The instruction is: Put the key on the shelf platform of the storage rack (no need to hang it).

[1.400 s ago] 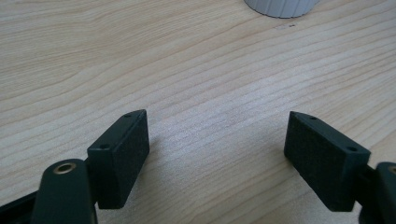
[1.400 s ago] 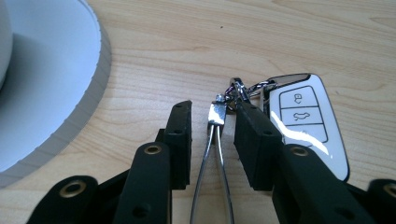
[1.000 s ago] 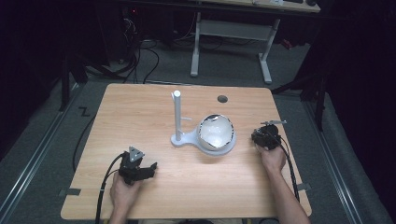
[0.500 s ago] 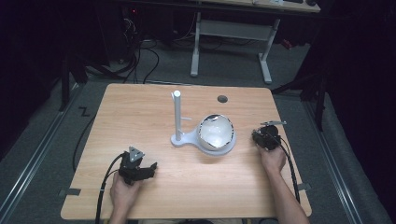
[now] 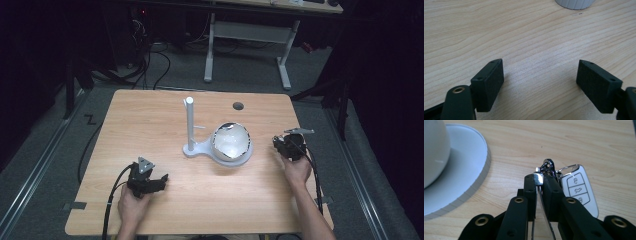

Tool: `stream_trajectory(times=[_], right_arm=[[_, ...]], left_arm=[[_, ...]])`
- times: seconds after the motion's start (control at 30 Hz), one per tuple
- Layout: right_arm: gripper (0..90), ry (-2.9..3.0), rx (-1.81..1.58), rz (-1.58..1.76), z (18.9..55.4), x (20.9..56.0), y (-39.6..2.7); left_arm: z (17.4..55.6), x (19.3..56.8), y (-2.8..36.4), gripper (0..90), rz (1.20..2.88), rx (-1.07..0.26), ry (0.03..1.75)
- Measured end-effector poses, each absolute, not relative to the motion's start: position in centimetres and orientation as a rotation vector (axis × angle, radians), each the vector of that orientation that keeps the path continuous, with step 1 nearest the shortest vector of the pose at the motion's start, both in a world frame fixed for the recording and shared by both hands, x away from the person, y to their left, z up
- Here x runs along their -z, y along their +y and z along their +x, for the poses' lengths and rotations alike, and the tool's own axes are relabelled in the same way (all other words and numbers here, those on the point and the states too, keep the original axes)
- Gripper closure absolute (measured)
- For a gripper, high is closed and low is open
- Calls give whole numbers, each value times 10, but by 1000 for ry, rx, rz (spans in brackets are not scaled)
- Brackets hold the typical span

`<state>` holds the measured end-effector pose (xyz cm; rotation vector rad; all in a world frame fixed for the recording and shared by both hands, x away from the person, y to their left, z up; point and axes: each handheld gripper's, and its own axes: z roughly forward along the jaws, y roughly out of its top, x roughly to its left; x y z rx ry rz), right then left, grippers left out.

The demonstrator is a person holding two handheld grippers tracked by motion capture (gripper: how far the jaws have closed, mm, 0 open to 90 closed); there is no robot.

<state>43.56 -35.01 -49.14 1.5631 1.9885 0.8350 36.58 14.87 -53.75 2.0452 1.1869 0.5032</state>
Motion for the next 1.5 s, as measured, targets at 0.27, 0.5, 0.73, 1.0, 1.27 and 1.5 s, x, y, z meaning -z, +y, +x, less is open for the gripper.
stream_trajectory(times=[0.27, 0.5, 0.73, 1.0, 1.27, 1.5], right_arm=[[820, 1954, -915, 1513, 424, 473, -352], [820, 1940, -965, 1479, 415, 462, -353], [820, 1947, -1007, 1431, 406, 453, -350], [820, 1953, -1040, 1398, 396, 445, -348], [820, 1973, -1068, 1347, 380, 435, -344], [820, 2019, -1069, 1320, 369, 431, -338]], left_arm=[[366, 538, 149, 225, 2045, -503, 1187], [366, 538, 149, 225, 2045, -503, 1186], [366, 538, 149, 225, 2045, -503, 1187], [366, 538, 149, 225, 2045, -503, 1187], [366, 538, 149, 225, 2045, -503, 1187], [366, 538, 149, 225, 2045, -503, 1187]])
